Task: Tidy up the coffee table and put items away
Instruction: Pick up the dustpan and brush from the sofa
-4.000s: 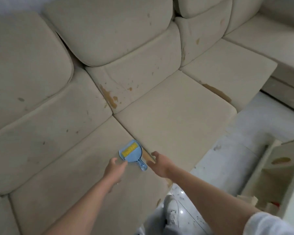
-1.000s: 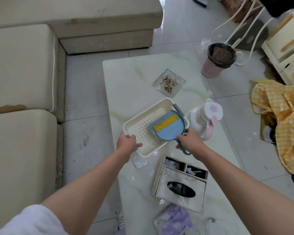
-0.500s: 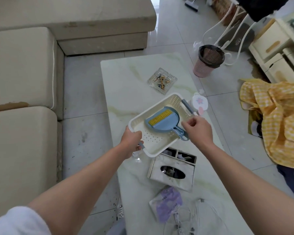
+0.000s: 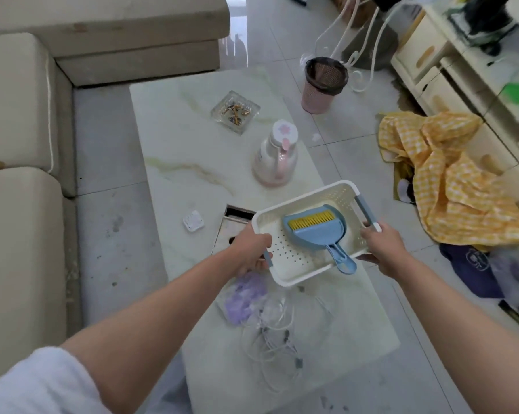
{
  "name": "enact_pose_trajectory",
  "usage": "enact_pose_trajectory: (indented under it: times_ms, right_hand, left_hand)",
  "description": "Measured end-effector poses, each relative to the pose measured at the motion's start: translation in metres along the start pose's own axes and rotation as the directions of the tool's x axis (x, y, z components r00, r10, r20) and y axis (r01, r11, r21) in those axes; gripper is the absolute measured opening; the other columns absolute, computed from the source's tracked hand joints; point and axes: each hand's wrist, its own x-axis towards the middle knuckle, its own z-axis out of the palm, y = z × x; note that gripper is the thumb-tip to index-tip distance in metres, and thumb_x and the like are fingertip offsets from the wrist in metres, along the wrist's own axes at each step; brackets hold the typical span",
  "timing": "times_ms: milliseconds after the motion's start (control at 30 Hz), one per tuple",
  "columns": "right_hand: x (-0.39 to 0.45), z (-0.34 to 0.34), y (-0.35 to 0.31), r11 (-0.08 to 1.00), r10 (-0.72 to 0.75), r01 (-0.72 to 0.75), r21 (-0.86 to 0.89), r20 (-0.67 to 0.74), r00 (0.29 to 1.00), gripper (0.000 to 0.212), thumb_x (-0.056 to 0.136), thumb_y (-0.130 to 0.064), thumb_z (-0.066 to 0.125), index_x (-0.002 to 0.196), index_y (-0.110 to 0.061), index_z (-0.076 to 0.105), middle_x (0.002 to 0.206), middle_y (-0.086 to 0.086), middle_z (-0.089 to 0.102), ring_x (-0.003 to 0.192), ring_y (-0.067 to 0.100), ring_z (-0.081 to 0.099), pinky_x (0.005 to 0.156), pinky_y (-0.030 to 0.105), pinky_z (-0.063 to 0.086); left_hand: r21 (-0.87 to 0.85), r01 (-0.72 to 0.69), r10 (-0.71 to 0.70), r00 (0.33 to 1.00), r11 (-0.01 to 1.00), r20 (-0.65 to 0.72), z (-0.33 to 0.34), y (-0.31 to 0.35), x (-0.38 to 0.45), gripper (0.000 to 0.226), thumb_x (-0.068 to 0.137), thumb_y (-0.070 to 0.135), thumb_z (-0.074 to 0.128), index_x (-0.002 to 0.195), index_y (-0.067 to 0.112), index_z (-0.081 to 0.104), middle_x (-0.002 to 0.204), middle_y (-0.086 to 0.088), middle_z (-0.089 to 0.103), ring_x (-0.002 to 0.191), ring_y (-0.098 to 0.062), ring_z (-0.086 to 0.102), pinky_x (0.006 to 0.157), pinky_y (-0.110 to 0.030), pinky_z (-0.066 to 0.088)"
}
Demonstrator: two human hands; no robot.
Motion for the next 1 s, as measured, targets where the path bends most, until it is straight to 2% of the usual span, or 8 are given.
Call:
enact_pose_trajectory:
  times_ms: [100, 133, 200, 267, 500, 667, 800, 1000]
  right_hand:
    - [0.0, -0.056, 0.039, 0.999, 0.032, -0.032, -0.021, -0.027, 0.999, 0.022, 0.095, -0.008, 0.057, 0.116, -0.012, 0.06, 0.114, 0.02, 0.063, 0.102, 0.038, 0.065, 0.071, 0.046, 0.06]
    - [0.001, -0.074, 0.053, 0.999, 0.045, -0.046, -0.029, -0.034, 0.998, 0.024, 0.094, -0.007, 0.057, 0.118, -0.01, 0.06, 0.115, 0.022, 0.063, 0.103, 0.04, 0.065, 0.072, 0.047, 0.06]
    - [0.003, -0.101, 0.08, 0.997, 0.075, -0.077, -0.025, -0.056, 0.996, 0.027, 0.093, -0.006, 0.057, 0.119, -0.007, 0.06, 0.115, 0.025, 0.063, 0.103, 0.042, 0.065, 0.069, 0.044, 0.059]
    - [0.004, -0.12, 0.111, 0.993, 0.11, -0.114, -0.043, -0.078, 0.991, 0.028, 0.092, -0.006, 0.057, 0.12, -0.005, 0.06, 0.116, 0.025, 0.063, 0.102, 0.042, 0.065, 0.068, 0.042, 0.059]
    - [0.008, -0.158, 0.197, 0.979, 0.204, -0.202, 0.029, -0.175, 0.963, 0.03, 0.091, -0.007, 0.058, 0.121, -0.007, 0.061, 0.114, 0.023, 0.063, 0.094, 0.035, 0.064, 0.069, 0.04, 0.056]
    - [0.005, -0.208, 0.235, 0.963, 0.263, -0.269, 0.005, -0.225, 0.938, 0.026, 0.093, -0.009, 0.061, 0.118, -0.01, 0.061, 0.115, 0.025, 0.063, 0.092, 0.035, 0.063, 0.075, 0.044, 0.055]
    - [0.006, -0.211, 0.251, 0.96, 0.272, -0.28, -0.004, -0.222, 0.936, 0.023, 0.093, -0.008, 0.061, 0.116, -0.009, 0.061, 0.113, 0.025, 0.064, 0.096, 0.04, 0.065, 0.076, 0.045, 0.056]
    - [0.01, -0.159, 0.274, 0.958, 0.284, -0.286, 0.003, -0.115, 0.952, 0.016, 0.092, -0.012, 0.062, 0.107, -0.012, 0.066, 0.105, 0.02, 0.068, 0.092, 0.036, 0.068, 0.071, 0.041, 0.058]
  left_hand:
    - [0.022, 0.001, -0.003, 0.995, 1.0, 0.098, 0.052, -0.028, -0.009, 0.038, 0.088, -0.001, 0.047, 0.115, 0.026, 0.052, 0.092, -0.012, 0.062, 0.073, -0.022, 0.063, 0.053, -0.029, 0.055]
    - [0.036, 0.015, -0.02, 0.992, 0.999, 0.125, 0.068, -0.04, -0.008, 0.035, 0.091, 0.001, 0.049, 0.116, 0.026, 0.051, 0.099, -0.013, 0.065, 0.079, -0.024, 0.067, 0.056, -0.032, 0.058]
    - [0.057, 0.07, -0.077, 0.987, 0.996, 0.144, 0.095, -0.063, -0.006, 0.035, 0.094, 0.006, 0.056, 0.124, 0.022, 0.048, 0.116, -0.017, 0.066, 0.098, -0.031, 0.069, 0.076, -0.044, 0.062]
    - [0.082, 0.104, -0.115, 0.983, 0.991, 0.145, 0.119, -0.088, -0.003, 0.031, 0.095, 0.004, 0.056, 0.121, 0.02, 0.048, 0.123, -0.02, 0.064, 0.103, -0.034, 0.067, 0.085, -0.048, 0.059]
    - [0.197, 0.099, -0.143, 0.964, 0.975, 0.223, 0.178, -0.138, 0.004, 0.03, 0.092, -0.005, 0.045, 0.109, 0.018, 0.057, 0.098, -0.013, 0.065, 0.085, -0.024, 0.066, 0.075, -0.041, 0.062]
    - [0.245, 0.109, -0.193, 0.918, 0.963, 0.348, 0.222, -0.163, -0.006, 0.038, 0.09, -0.003, 0.04, 0.093, 0.029, 0.059, 0.081, 0.0, 0.067, 0.062, -0.007, 0.066, 0.054, -0.024, 0.057]
    - [0.28, 0.166, -0.251, 0.92, 0.946, 0.302, 0.23, -0.181, 0.001, 0.032, 0.093, -0.002, 0.039, 0.088, 0.024, 0.057, 0.079, -0.001, 0.064, 0.064, -0.011, 0.063, 0.05, -0.023, 0.056]
    - [0.333, 0.361, -0.401, 0.914, 0.871, 0.056, 0.194, -0.206, 0.015, 0.02, 0.096, -0.002, 0.046, 0.084, 0.01, 0.055, 0.078, -0.007, 0.061, 0.062, -0.017, 0.06, 0.058, -0.026, 0.059]
